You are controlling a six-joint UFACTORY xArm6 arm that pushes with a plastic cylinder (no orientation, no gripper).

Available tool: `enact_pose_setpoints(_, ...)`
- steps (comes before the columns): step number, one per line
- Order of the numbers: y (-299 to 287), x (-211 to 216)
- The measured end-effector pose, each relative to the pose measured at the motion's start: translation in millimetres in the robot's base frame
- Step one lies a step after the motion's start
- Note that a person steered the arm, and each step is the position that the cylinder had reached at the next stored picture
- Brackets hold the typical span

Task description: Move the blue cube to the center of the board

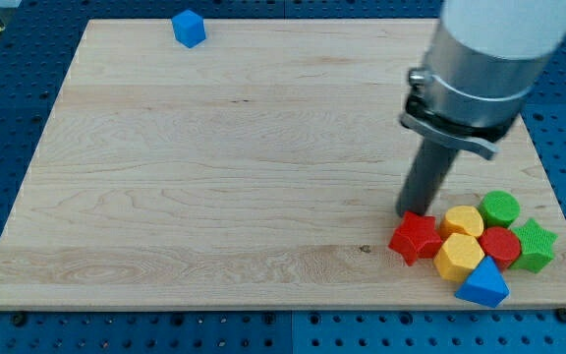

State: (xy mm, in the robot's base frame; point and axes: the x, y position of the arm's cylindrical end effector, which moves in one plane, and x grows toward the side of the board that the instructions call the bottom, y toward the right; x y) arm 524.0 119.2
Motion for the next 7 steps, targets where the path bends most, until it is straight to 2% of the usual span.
enact_pose_setpoints(1, -55, -40)
enact_pose_setpoints(5, -327, -249)
enact_pose_setpoints(6, -349, -271)
enact_pose_setpoints(7, -328, -288)
